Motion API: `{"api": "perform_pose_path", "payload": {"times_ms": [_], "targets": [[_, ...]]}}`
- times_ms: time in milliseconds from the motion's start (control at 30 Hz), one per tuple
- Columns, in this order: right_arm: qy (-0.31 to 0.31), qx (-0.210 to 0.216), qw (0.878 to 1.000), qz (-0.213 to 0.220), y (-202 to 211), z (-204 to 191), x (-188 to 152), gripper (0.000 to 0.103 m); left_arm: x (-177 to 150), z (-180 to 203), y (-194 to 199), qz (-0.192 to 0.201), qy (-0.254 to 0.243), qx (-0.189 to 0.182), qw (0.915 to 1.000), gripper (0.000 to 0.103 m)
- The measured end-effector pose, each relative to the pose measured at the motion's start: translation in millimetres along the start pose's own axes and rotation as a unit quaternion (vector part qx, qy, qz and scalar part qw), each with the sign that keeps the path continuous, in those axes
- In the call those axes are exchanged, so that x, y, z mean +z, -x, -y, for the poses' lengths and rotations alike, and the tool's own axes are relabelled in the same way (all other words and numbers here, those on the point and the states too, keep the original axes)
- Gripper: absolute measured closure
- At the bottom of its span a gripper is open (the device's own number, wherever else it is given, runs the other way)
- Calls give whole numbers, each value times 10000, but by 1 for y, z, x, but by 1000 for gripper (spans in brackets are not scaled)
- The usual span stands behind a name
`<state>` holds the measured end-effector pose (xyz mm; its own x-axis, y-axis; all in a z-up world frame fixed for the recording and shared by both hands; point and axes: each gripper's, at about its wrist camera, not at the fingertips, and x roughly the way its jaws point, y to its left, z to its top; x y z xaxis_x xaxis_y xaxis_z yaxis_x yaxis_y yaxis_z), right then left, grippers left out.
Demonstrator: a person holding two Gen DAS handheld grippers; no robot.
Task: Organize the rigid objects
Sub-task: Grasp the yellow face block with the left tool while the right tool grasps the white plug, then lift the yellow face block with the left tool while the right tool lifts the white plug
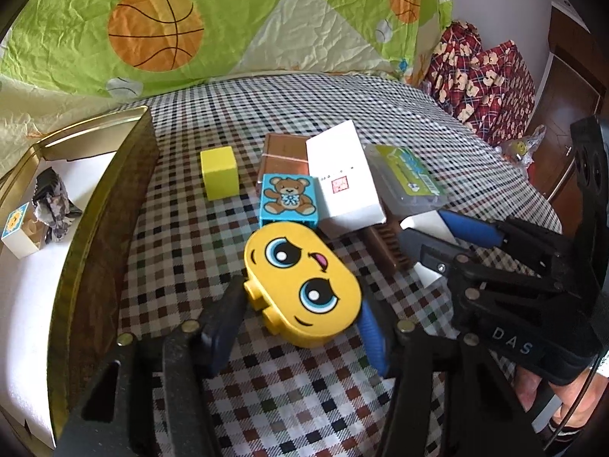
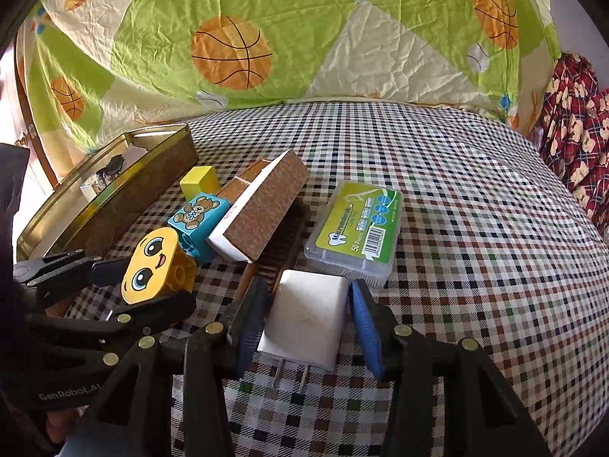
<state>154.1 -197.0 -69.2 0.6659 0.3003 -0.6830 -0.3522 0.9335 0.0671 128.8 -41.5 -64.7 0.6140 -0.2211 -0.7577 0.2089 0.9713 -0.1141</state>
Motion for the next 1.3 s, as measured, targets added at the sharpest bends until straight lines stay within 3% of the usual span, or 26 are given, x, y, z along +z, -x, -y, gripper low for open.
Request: {"api": "perform_pose_path", "payload": {"times_ms": [200,467,667,833,1000,1133,1300], "targets": [[-523,635,9966,-58,0,22,-4,55,-2,-1,3,94,34,16,9999,47],[299,48,9995,-105,1,-3,-14,58,-5,-9,7,188,200,-210,9994,53],[333,63,9994,-70,2,-1,-14,62,-7,-9,14,363,163,-272,9988,53],[923,-413,9948,-118,-2,-19,-12,63,-7,-12,17,442,222,-399,9980,53],[880,-76,9961,32,3,-12,-11,63,-8,-11,21,567,221,-392,9974,53],[1084,-227,9931,378,9,-20,-8,63,-8,-8,27,740,172,-251,9968,53],[719,221,9960,475,8,-8,-5,63,-9,-10,30,854,201,-213,9959,53]]}}
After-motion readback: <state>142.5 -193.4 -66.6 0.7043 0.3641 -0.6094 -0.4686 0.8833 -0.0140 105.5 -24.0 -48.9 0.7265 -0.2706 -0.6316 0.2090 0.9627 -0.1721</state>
